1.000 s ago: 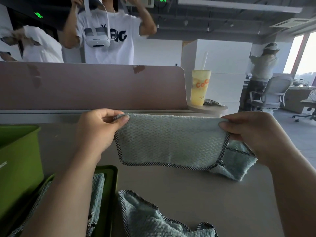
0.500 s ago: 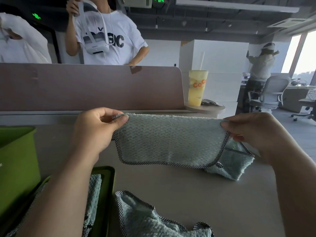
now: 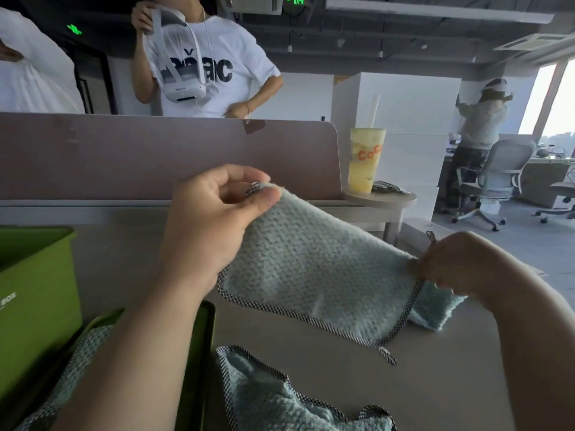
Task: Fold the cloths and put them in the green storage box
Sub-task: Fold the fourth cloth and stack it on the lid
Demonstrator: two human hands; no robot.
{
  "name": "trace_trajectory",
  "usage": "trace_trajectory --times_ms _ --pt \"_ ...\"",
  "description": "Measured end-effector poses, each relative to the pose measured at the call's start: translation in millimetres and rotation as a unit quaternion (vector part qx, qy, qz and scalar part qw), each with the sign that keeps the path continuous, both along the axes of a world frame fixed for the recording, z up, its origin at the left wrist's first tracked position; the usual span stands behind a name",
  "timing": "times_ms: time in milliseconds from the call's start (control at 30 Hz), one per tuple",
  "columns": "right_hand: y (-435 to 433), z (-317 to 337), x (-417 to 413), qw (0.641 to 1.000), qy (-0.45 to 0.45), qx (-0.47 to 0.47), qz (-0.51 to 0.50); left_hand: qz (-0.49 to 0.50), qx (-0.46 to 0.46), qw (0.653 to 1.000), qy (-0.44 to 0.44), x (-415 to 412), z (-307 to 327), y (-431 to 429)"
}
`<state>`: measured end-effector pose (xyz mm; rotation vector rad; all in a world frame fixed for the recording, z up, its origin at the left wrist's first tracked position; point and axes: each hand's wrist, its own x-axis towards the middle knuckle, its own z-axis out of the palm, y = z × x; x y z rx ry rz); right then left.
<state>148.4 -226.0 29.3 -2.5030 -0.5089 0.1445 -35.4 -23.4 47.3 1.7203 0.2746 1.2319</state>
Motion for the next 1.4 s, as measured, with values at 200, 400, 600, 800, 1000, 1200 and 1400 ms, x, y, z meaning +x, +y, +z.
trace_trajectory --times_ms 200,400,600,800,1000,1200,1400 --pt "17.6 29.4 -63.3 0.94 0.004 0.126 0.317 -0.062 0.052 0.993 0.083 -1.9 10.3 -33.5" --pt "35.7 32.0 -87.4 0.886 -0.111 0.241 0.38 -0.056 0.09 0.991 0.077 -7.8 18.0 -44.4" --pt "23.2 39.7 -83.0 0.874 -0.076 0.392 0.278 -0.118 0.033 0.978 0.166 -16.9 20.1 -38.5" --pt "12.4 41.7 -70.9 0.876 -0.058 0.404 0.259 -0.075 0.003 0.993 0.096 -14.7 19.9 -35.6" --pt "10.2 44.0 -73.9 0.854 -0.141 0.418 0.276 -0.064 -0.001 0.996 0.055 -12.9 18.8 -40.6" --pt "8.4 44.4 -82.2 0.829 -0.217 0.437 0.273 -0.072 0.002 0.997 0.037 -14.6 21.0 -40.3" --pt "11.3 46.4 -85.8 0.842 -0.21 0.432 0.246 -0.066 -0.005 0.998 0.023 -15.2 22.2 -42.2"
